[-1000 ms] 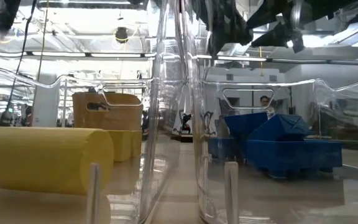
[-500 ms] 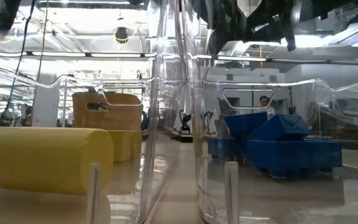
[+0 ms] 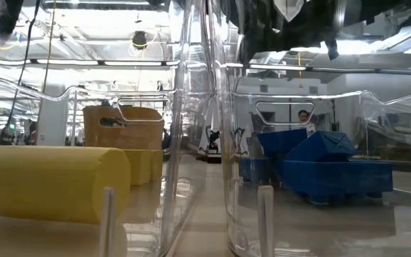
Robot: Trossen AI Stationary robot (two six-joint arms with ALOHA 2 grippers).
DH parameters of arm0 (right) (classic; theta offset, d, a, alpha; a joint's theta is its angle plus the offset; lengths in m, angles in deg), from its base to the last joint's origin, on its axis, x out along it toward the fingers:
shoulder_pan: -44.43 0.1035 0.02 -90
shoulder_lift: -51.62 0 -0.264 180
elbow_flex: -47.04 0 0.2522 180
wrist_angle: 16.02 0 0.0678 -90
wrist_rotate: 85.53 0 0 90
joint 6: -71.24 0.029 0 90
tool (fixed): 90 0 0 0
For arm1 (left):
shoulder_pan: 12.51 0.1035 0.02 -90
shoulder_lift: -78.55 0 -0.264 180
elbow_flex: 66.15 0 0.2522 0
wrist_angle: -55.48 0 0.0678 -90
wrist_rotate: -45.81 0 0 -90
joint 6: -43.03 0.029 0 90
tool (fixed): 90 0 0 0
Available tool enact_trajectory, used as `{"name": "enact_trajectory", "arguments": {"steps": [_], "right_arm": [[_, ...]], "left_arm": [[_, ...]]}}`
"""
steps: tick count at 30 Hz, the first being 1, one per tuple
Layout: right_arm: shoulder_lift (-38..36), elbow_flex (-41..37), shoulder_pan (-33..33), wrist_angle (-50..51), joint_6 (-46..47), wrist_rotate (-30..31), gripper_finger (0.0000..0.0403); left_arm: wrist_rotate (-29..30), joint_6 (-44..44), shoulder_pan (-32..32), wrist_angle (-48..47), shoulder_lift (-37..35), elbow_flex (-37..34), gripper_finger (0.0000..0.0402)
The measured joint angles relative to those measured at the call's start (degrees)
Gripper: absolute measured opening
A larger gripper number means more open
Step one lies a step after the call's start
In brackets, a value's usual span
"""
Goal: Sort blocks
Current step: Put the green game piece into the blue bin
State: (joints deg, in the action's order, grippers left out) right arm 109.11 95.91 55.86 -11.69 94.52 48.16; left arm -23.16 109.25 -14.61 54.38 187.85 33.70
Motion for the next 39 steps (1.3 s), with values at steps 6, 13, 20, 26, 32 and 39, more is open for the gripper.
{"name": "enact_trajectory", "arguments": {"steps": [6, 13, 20, 26, 32, 39], "right_arm": [[-0.1, 0.0, -4.0, 2.6, -1.1, -0.5, 0.0084], [-0.2, 0.0, -13.2, 9.9, -2.3, -10.7, 0.0085], [1.5, 0.0, -30.2, 13.7, -6.0, -24.1, 0.0086], [9.7, 0.4, -44.6, 13.6, -9.3, -38.8, 0.0086], [20.4, 5.6, -46.0, 17.8, -13.0, -44.7, 0.0087], [26.2, 10.3, -44.7, 22.3, -16.6, -44.7, 0.0135]], "left_arm": [[7.2, -4.5, -1.1, -4.3, 0.0, 0.0, 0.0284], [10.6, -13.9, -0.1, -11.1, -1.2, -4.0, 0.0268], [10.8, -19.8, -0.9, -7.5, -7.2, -13.3, 0.0253], [10.2, -22.4, -2.8, 1.3, -12.5, -21.6, 0.0251], [10.4, -24.0, -5.2, 4.7, -15.9, -28.1, 0.0251], [12.0, -28.2, -8.4, 4.8, -19.4, -33.5, 0.0251]]}}
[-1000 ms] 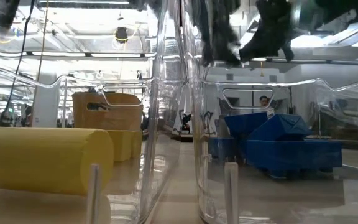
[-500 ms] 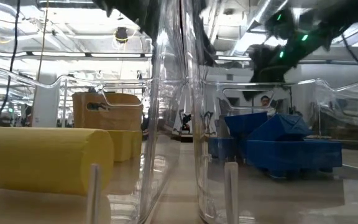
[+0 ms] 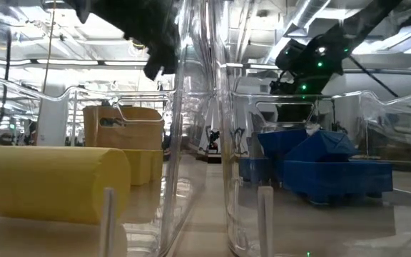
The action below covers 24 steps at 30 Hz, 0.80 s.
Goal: Sort blocks
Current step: Put the green game piece into the blue bin, then put the blue game piece into the right transparent bin
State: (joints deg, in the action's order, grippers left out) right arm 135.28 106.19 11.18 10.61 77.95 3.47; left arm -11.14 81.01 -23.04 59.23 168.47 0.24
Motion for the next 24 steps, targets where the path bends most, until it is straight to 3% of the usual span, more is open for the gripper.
{"name": "enact_trajectory", "arguments": {"steps": [7, 11, 15, 18, 24], "right_arm": [[-1.3, 1.8, -0.3, 4.3, -1.5, 0.0, 0.0232], [-6.5, 5.2, 2.0, 12.2, -5.0, 1.1, 0.0254], [-14.3, 6.2, 10.7, 15.0, -9.3, 2.7, 0.0254], [-18.3, 6.2, 18.6, 16.8, -14.3, 0.2, 0.0254], [-20.0, 6.2, 32.3, 17.9, -31.4, 3.3, 0.0254]], "left_arm": [[0.1, -7.3, -3.0, 0.0, -3.2, -4.7, 0.0251], [0.7, -9.9, -5.1, -1.7, -3.8, -6.5, 0.0251], [5.0, -11.7, -8.1, -3.7, -5.2, -6.9, 0.0251], [8.4, -13.2, -10.0, -4.6, -6.3, -7.0, 0.0251], [6.1, -19.3, -10.1, -1.6, -6.8, -6.7, 0.0251]]}}
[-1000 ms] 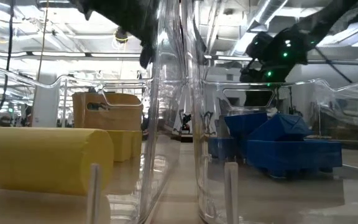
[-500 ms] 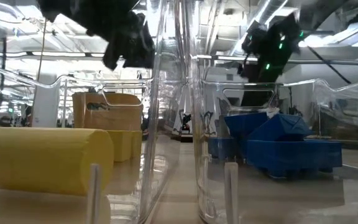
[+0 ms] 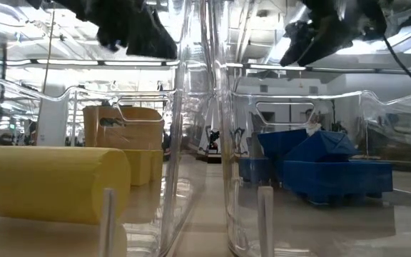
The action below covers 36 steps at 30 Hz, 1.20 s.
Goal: Sort blocks
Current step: Put the blue game piece into the right transparent bin
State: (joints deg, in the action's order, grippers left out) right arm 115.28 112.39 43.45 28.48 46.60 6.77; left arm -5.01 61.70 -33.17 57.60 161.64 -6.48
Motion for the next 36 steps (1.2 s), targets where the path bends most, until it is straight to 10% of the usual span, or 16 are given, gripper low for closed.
{"name": "enact_trajectory", "arguments": {"steps": [10, 22, 36], "right_arm": [[0.3, 1.8, 11.9, 1.4, 9.6, 16.0, 0.023], [0.3, 4.7, 17.3, 17.0, 11.1, 8.5, 0.0265], [-17.0, -11.6, 18.3, 10.9, 6.9, 6.6, 0.0266]], "left_arm": [[-4.7, -17.8, -1.8, -6.0, -0.1, 5.1, 0.0251], [5.4, -24.7, -6.9, -4.1, 0.0, 5.1, 0.0251], [8.5, -31.8, -6.9, -0.9, 0.0, 5.1, 0.0251]]}}
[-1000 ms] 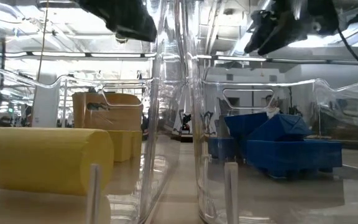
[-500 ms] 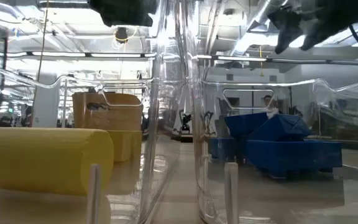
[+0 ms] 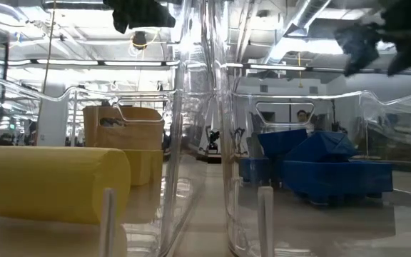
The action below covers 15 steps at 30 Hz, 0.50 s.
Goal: Sort blocks
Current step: Put the blue game piece into the right transparent bin
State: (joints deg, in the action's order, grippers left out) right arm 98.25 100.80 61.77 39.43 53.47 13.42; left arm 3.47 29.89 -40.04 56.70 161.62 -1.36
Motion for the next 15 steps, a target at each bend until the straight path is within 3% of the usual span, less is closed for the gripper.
{"name": "enact_trajectory", "arguments": {"steps": [6, 15], "right_arm": [[-1.3, -1.2, 0.0, 7.6, -3.5, 0.2, 0.0266], [5.5, -1.2, -0.2, 12.8, -11.0, 1.6, 0.0266]], "left_arm": [[0.0, -1.2, 0.3, 1.9, 0.0, 0.0, 0.0251], [0.0, -3.6, 1.5, 1.9, 0.2, 0.0, 0.0251]]}}
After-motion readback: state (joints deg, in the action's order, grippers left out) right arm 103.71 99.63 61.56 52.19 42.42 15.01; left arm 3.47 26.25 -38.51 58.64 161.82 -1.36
